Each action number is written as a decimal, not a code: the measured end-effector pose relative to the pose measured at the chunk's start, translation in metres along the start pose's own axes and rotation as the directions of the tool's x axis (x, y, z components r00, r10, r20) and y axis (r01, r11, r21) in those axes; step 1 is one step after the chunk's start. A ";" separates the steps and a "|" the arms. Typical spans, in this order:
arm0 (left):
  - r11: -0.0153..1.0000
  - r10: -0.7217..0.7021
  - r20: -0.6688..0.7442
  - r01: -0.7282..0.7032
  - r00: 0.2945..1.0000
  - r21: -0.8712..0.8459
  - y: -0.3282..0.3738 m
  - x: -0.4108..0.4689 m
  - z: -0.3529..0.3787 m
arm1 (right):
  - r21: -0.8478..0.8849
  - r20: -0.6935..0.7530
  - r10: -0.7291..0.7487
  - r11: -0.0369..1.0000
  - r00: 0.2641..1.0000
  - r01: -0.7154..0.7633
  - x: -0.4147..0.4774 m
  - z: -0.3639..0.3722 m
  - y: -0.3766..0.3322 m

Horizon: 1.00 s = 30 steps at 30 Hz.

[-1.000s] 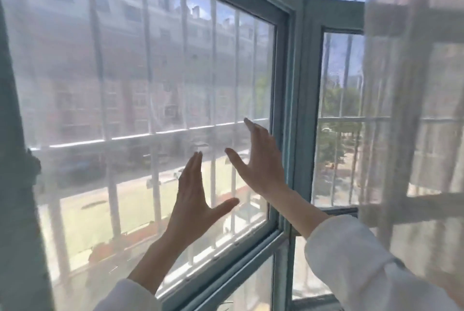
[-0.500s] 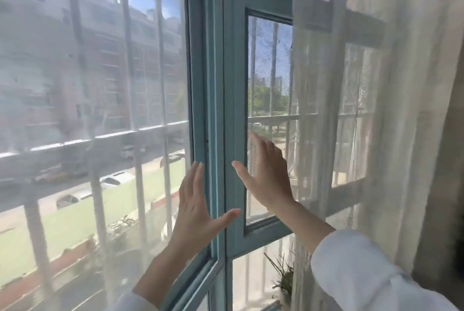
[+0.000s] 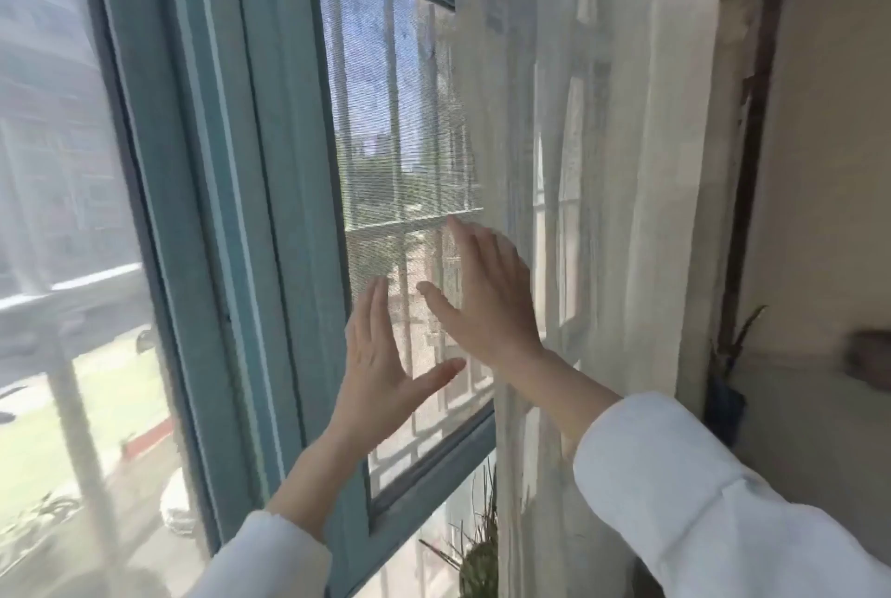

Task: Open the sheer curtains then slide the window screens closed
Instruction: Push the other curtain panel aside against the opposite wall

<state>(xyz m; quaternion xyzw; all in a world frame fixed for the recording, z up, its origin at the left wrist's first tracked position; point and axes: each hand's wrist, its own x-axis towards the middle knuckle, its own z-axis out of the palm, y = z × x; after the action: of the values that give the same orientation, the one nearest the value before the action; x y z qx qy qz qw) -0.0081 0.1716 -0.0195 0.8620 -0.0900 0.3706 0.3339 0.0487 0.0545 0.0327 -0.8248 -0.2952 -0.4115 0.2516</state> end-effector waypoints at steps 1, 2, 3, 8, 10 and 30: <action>1.000 0.008 0.019 -0.008 1.000 -0.010 -0.005 0.010 0.012 | -0.046 -0.012 0.011 0.999 1.000 -0.012 0.007 0.004 0.008; 1.000 0.004 0.033 -0.003 0.999 -0.019 -0.008 0.019 0.023 | -0.085 -0.027 0.021 0.996 0.999 -0.024 0.013 0.007 0.015; 0.999 -0.005 0.041 0.007 0.999 -0.034 -0.011 0.028 0.033 | -0.118 -0.044 0.027 0.992 0.999 -0.032 0.018 0.009 0.021; 0.987 -0.061 0.068 0.070 0.996 -0.145 -0.018 0.073 0.093 | -0.200 -0.148 0.074 0.974 0.986 -0.103 0.049 0.016 0.065; 0.976 -0.096 0.076 0.109 0.993 -0.189 -0.017 0.096 0.119 | -0.184 -0.184 0.120 0.971 0.976 -0.154 0.063 0.018 0.084; 0.998 -0.057 0.167 0.061 0.984 -0.020 0.035 0.258 0.343 | -0.148 -0.348 0.338 0.901 0.875 -0.407 0.176 0.040 0.293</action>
<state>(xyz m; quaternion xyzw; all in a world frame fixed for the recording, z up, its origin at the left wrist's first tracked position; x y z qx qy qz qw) 0.3592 -0.0514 0.0064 0.8880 -0.0967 0.2860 0.3468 0.3589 -0.0747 0.1065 -0.8126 -0.0396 -0.5103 0.2787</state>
